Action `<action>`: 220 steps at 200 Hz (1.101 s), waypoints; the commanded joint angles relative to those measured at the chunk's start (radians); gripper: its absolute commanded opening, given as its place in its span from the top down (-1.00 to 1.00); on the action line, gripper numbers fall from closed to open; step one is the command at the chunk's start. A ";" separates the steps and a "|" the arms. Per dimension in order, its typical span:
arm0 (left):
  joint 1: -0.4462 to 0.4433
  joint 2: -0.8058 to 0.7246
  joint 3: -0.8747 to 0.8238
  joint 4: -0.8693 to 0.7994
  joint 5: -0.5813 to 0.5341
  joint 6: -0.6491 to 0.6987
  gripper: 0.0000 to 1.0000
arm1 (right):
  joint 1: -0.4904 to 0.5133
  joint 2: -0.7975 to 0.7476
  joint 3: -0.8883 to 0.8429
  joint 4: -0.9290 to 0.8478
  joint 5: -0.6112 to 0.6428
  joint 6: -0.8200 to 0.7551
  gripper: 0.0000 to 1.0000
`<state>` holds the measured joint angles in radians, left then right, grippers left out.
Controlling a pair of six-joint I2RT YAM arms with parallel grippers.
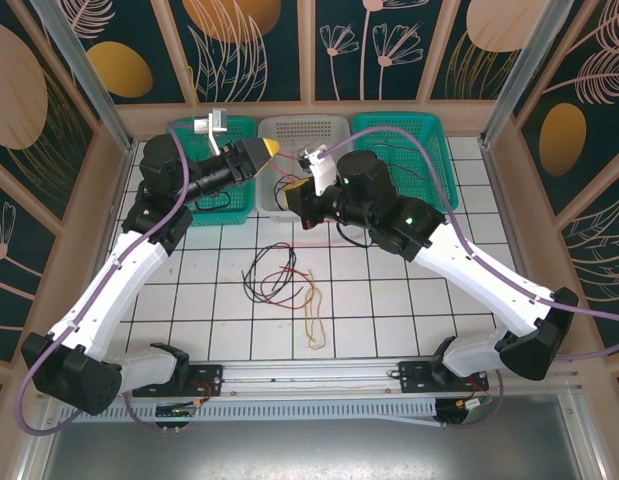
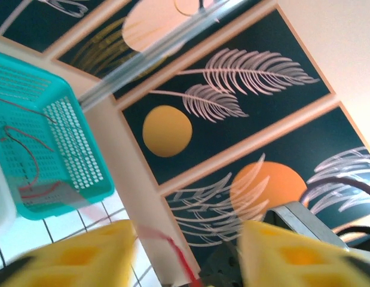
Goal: Untangle the cables
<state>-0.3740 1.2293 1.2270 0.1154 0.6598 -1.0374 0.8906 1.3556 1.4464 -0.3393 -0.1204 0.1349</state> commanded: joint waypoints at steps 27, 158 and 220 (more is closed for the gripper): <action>0.014 -0.126 -0.034 -0.105 -0.332 0.145 -0.81 | -0.174 0.001 0.099 -0.020 0.175 0.050 1.00; 0.008 -0.241 -0.442 -0.222 -0.340 0.229 -0.47 | -0.699 0.623 0.505 -0.151 0.071 0.147 0.37; 0.003 -0.271 -0.532 -0.295 -0.402 0.250 -0.43 | -0.652 0.505 0.396 -0.137 0.130 0.126 0.09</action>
<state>-0.3664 0.9638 0.7139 -0.1425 0.2932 -0.8158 0.1909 1.9965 1.9030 -0.4984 -0.0254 0.2752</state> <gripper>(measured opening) 0.723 0.451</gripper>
